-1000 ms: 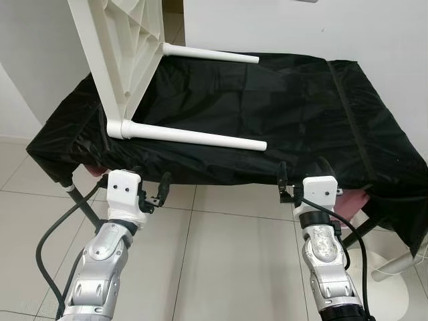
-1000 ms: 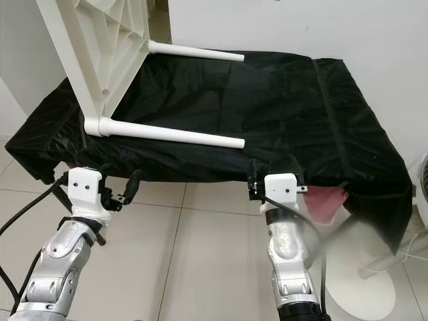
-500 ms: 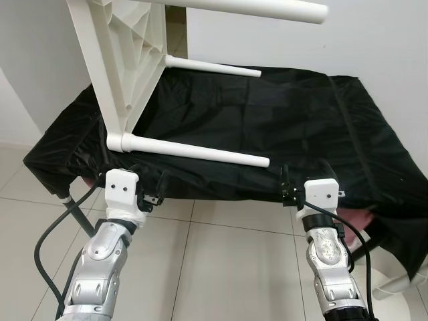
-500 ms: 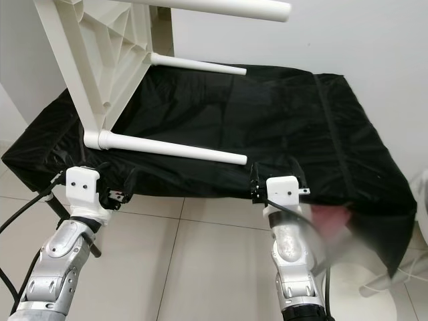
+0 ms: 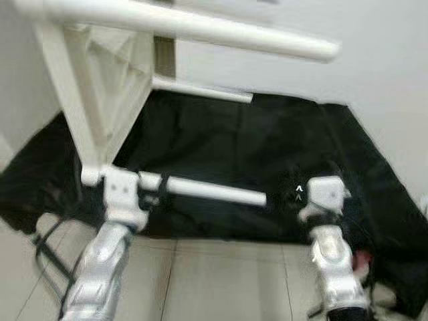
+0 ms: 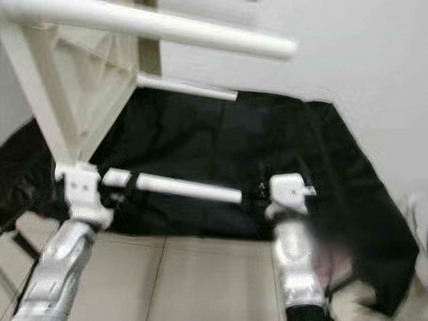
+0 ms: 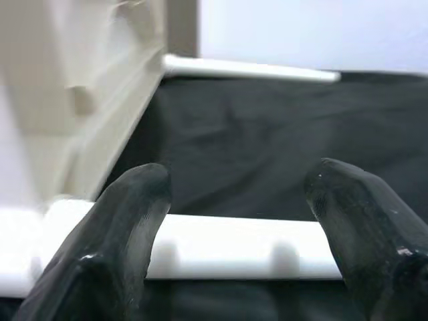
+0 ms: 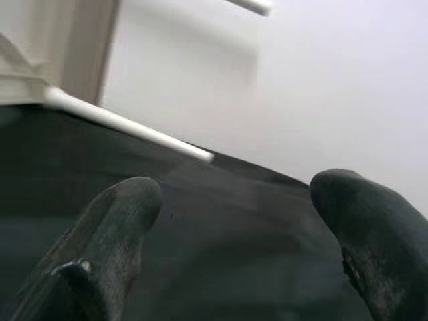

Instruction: Building children table

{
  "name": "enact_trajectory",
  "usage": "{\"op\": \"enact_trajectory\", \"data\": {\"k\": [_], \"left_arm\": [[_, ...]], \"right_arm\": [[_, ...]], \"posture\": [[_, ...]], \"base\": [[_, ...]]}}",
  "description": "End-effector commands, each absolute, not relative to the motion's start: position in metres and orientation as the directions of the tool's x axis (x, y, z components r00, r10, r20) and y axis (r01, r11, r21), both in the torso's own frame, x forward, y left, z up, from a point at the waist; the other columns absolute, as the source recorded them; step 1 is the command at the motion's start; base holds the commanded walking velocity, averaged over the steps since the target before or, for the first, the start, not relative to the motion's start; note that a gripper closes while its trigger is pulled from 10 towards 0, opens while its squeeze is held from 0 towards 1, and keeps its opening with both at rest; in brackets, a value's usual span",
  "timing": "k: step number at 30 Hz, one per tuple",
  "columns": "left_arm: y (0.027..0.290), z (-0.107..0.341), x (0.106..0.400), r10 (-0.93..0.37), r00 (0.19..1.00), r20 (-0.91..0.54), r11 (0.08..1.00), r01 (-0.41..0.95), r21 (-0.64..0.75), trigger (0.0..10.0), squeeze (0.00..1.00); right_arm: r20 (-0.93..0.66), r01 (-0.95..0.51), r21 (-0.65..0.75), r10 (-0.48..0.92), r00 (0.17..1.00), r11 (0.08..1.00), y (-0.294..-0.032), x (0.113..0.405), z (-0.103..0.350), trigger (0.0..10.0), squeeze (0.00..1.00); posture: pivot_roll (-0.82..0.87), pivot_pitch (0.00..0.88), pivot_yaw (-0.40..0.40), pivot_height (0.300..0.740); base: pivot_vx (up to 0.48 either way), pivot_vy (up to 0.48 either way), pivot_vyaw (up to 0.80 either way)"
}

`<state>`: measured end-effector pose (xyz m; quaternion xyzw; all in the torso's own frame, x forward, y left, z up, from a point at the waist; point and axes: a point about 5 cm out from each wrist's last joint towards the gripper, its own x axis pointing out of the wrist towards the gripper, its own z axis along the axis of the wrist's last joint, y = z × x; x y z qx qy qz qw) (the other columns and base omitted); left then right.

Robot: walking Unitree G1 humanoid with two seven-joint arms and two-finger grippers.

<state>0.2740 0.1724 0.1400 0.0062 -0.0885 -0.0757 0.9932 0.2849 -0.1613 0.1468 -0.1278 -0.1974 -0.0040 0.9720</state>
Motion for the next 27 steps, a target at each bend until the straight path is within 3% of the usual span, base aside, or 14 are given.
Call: {"op": "enact_trajectory", "data": {"k": [1,27], "left_arm": [[0.1638,0.1405,0.2743,-0.174,0.967,0.186,0.985,0.174,0.017,10.0,0.00],[0.1597,0.1390,0.2719,-0.191,0.965,0.178,0.981,0.194,0.000,10.0,0.00]], "right_arm": [[0.367,0.081,-0.257,0.019,0.930,0.963,-0.1719,0.2832,0.1427,10.0,0.00],[0.365,0.088,-0.248,0.009,0.931,0.965,-0.1708,0.2798,0.1403,10.0,0.00]], "posture": [[-0.04,0.035,-0.035,0.740],[-0.04,0.050,-0.024,0.740]], "base": [[0.000,0.000,0.00],[0.000,0.000,0.00]]}}
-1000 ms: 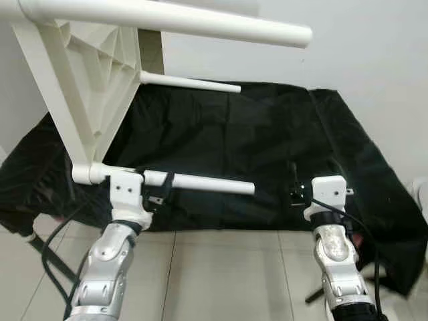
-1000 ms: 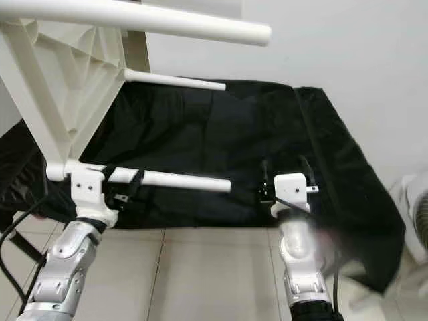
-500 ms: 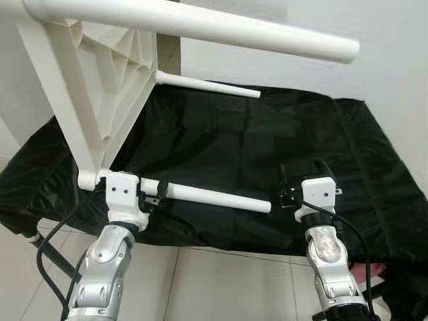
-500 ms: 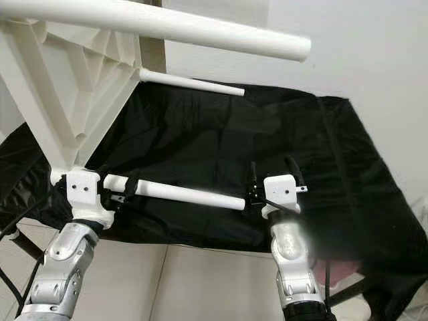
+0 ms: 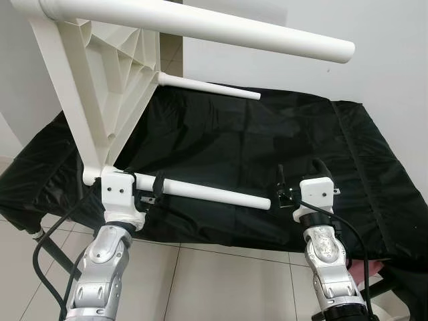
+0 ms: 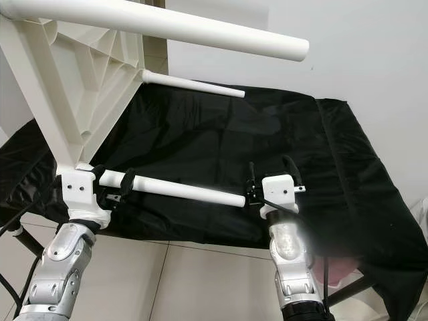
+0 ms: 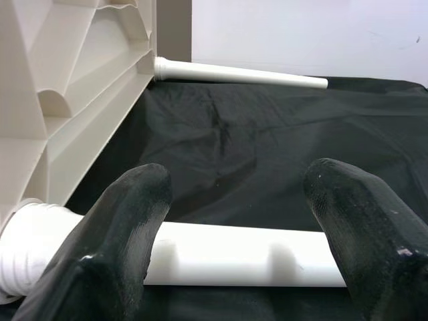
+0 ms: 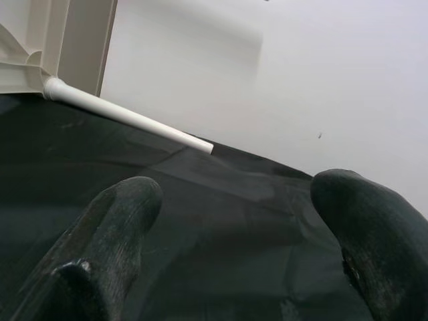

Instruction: Building children table

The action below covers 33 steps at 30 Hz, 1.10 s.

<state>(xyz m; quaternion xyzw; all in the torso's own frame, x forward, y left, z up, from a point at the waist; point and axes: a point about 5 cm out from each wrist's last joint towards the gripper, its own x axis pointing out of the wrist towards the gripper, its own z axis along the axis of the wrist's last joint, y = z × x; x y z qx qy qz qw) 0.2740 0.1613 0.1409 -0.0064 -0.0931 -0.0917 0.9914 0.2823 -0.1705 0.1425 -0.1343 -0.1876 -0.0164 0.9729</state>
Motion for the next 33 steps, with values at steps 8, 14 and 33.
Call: {"op": "enact_trajectory", "data": {"k": [8,14,33], "left_arm": [[0.153,0.134,0.267,-0.230,0.963,0.140,0.972,0.236,-0.024,10.0,0.00],[0.156,0.145,0.271,-0.136,0.978,0.159,0.933,0.181,-0.310,10.0,0.00],[0.164,0.134,0.271,-0.079,0.995,0.056,0.851,0.097,-0.517,10.0,0.00]], "right_arm": [[0.375,0.098,-0.260,0.007,0.927,0.961,-0.171,0.279,0.142,10.0,0.00],[0.410,0.123,-0.274,0.001,0.912,0.954,-0.173,0.280,0.151,10.0,0.00],[0.682,0.295,-0.553,0.221,0.697,0.779,-0.142,0.269,0.209,10.0,0.00]], "posture": [[-0.04,0.055,-0.020,0.740],[-0.04,0.059,-0.018,0.740],[-0.04,0.063,-0.011,0.740]], "base": [[0.000,0.000,0.00],[0.000,0.000,0.00],[0.000,0.000,0.00]]}}
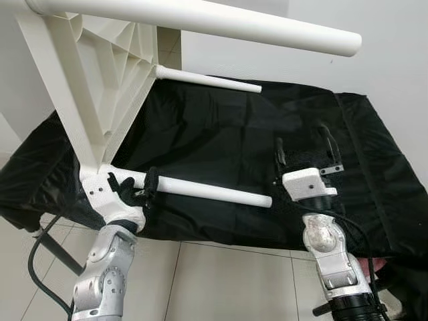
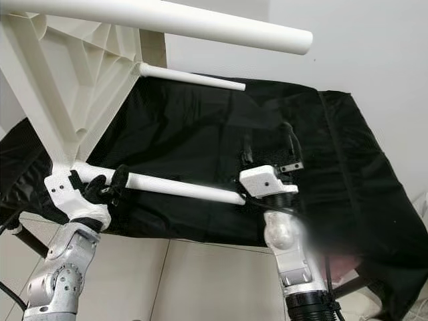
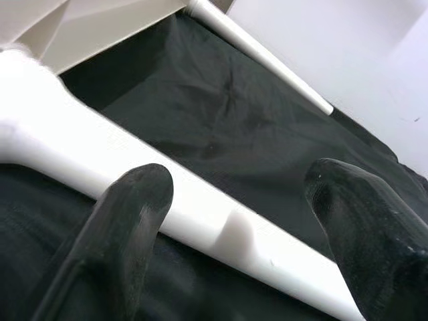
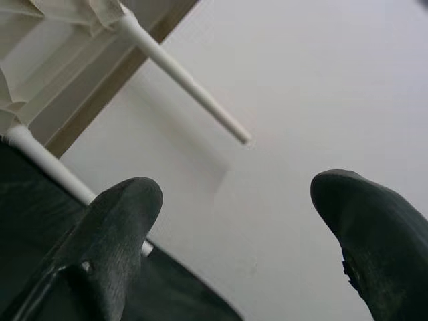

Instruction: Building children table

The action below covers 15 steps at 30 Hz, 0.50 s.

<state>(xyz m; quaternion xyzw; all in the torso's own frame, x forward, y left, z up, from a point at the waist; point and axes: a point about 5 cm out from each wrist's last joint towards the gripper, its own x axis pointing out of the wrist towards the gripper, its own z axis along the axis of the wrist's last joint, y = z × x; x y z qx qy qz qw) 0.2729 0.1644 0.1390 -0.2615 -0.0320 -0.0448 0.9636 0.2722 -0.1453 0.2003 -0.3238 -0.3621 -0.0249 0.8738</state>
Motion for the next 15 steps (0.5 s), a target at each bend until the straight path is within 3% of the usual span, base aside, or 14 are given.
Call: {"op": "enact_trajectory", "data": {"k": [1,3,5,7,11,15], "left_arm": [[0.164,0.134,0.271,-0.079,0.995,0.056,0.851,0.097,-0.517,10.0,0.00],[0.164,0.135,0.272,-0.092,0.994,0.054,0.868,0.107,-0.486,10.0,0.00],[0.165,0.138,0.273,-0.100,0.993,0.068,0.893,0.120,-0.434,10.0,0.00],[0.168,0.143,0.273,-0.109,0.990,0.093,0.939,0.134,-0.318,10.0,0.00],[0.173,0.146,0.274,-0.120,0.986,0.116,0.965,0.144,-0.221,10.0,0.00],[0.175,0.145,0.274,-0.143,0.984,0.106,0.968,0.161,-0.191,10.0,0.00]], "right_arm": [[0.682,0.295,-0.553,0.221,0.697,0.779,-0.142,0.269,0.209,10.0,0.00],[0.662,0.267,-0.487,0.152,0.734,0.832,-0.147,0.271,0.204,10.0,0.00],[0.526,0.181,-0.319,0.015,0.851,0.930,-0.158,0.279,0.181,10.0,0.00],[0.424,0.114,-0.170,-0.031,0.905,0.979,-0.162,0.280,0.164,10.0,0.00],[0.370,0.092,-0.076,-0.058,0.927,0.993,-0.162,0.278,0.155,10.0,0.00],[0.380,0.099,-0.108,-0.051,0.924,0.989,-0.159,0.276,0.154,10.0,0.00]], "posture": [[-0.04,0.063,-0.011,0.740],[-0.04,0.062,-0.012,0.740],[-0.03,0.065,-0.014,0.740],[-0.04,0.066,-0.012,0.740],[-0.04,0.067,-0.009,0.740],[-0.04,0.067,-0.006,0.740]], "base": [[0.000,0.000,0.00],[0.000,0.000,0.00],[0.000,0.000,0.00],[0.000,0.000,0.00],[0.000,0.000,0.00],[0.000,0.000,0.00]]}}
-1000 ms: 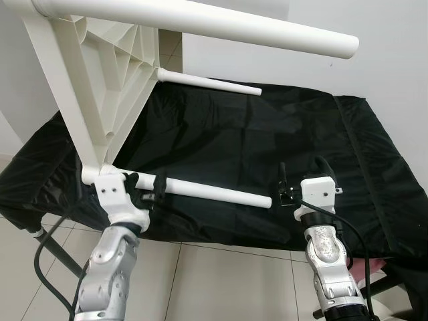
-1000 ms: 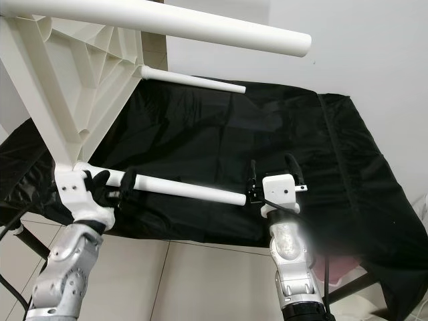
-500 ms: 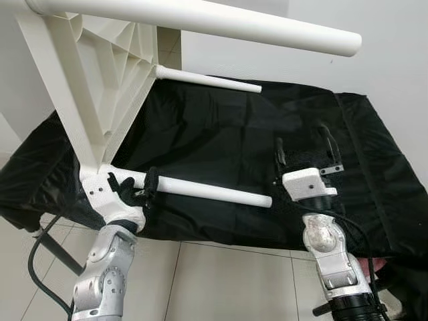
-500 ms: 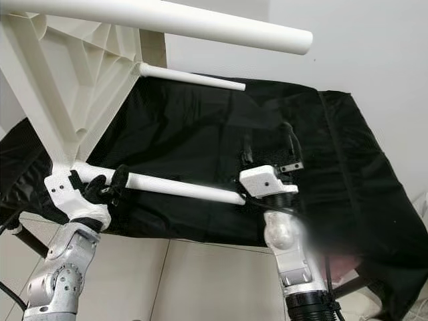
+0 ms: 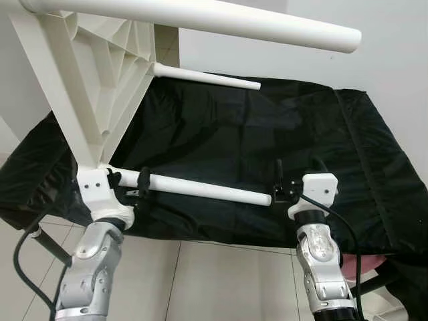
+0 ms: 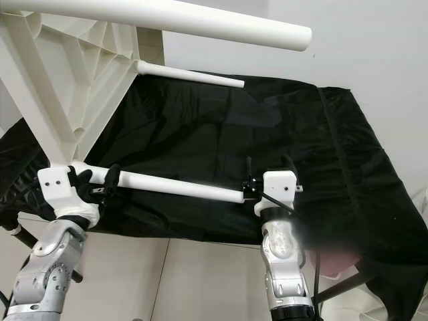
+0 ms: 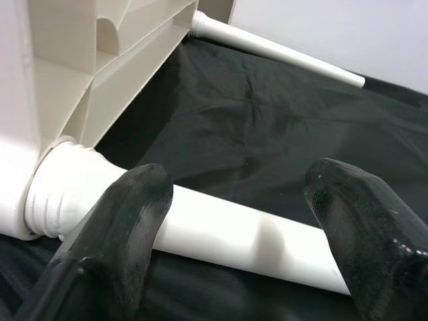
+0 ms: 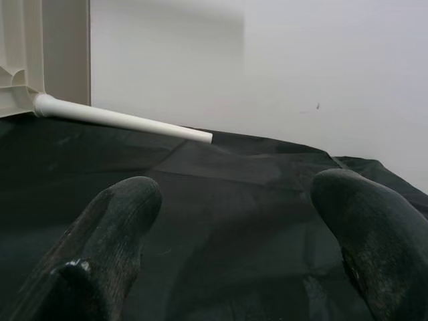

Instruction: Building children table

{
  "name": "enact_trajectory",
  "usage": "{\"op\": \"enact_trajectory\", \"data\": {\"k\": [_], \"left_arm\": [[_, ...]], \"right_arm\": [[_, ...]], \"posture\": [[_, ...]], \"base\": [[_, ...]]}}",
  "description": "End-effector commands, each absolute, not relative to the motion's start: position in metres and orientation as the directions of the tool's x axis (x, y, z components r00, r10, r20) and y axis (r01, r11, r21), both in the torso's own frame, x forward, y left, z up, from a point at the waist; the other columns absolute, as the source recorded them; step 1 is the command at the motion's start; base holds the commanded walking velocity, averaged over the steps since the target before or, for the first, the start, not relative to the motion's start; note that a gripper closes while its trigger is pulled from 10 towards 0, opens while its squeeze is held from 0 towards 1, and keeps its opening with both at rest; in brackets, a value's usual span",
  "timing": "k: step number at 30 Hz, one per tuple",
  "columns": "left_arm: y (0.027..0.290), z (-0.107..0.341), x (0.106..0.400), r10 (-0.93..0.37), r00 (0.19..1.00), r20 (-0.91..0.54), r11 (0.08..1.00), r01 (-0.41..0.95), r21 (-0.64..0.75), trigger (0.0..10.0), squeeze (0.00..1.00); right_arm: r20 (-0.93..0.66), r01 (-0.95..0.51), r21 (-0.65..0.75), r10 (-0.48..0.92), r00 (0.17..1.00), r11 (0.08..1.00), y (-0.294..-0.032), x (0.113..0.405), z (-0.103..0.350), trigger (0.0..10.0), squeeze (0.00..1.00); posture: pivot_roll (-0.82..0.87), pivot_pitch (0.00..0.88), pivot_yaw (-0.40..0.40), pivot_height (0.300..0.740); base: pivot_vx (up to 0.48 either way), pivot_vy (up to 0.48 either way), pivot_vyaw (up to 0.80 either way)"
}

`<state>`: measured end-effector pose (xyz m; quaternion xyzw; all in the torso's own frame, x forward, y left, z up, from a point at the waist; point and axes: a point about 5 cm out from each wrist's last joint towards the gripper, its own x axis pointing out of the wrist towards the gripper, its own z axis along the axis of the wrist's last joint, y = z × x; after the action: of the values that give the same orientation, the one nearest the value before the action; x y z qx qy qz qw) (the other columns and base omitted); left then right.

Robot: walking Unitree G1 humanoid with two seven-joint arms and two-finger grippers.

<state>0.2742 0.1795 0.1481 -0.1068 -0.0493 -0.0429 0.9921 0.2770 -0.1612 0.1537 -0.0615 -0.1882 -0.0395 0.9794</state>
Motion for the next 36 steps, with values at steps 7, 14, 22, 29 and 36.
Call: {"op": "enact_trajectory", "data": {"k": [7,14,22,29,36], "left_arm": [[0.177,0.145,0.269,-0.182,0.975,0.126,0.983,0.182,0.013,10.0,0.00],[0.178,0.145,0.266,-0.203,0.969,0.140,0.975,0.187,0.117,10.0,0.00],[0.178,0.142,0.264,-0.222,0.967,0.125,0.972,0.209,0.112,10.0,0.00],[0.173,0.134,0.256,-0.266,0.958,0.107,0.953,0.245,0.180,10.0,0.00],[0.173,0.128,0.247,-0.280,0.956,0.090,0.948,0.260,0.184,10.0,0.00]], "right_arm": [[0.347,0.088,-0.071,-0.058,0.936,0.994,-0.162,0.273,0.149,10.0,0.00],[0.336,0.081,-0.076,-0.051,0.941,0.994,-0.163,0.272,0.147,10.0,0.00],[0.330,0.077,-0.086,-0.045,0.943,0.993,-0.162,0.271,0.145,10.0,0.00],[0.307,0.135,-0.086,-0.103,0.946,0.987,-0.171,0.264,0.135,10.0,0.00],[0.284,0.179,-0.095,-0.146,0.948,0.979,-0.180,0.253,0.126,10.0,0.00]], "posture": [[-0.04,0.069,-0.008,0.740],[-0.04,0.070,-0.009,0.740],[-0.03,0.073,-0.005,0.740],[-0.02,0.079,0.003,0.740],[-0.03,0.086,0.011,0.740]], "base": [[0.000,0.000,0.00],[0.000,0.000,0.00],[0.000,0.000,0.00],[0.000,0.266,0.00],[0.000,0.265,0.00]]}}
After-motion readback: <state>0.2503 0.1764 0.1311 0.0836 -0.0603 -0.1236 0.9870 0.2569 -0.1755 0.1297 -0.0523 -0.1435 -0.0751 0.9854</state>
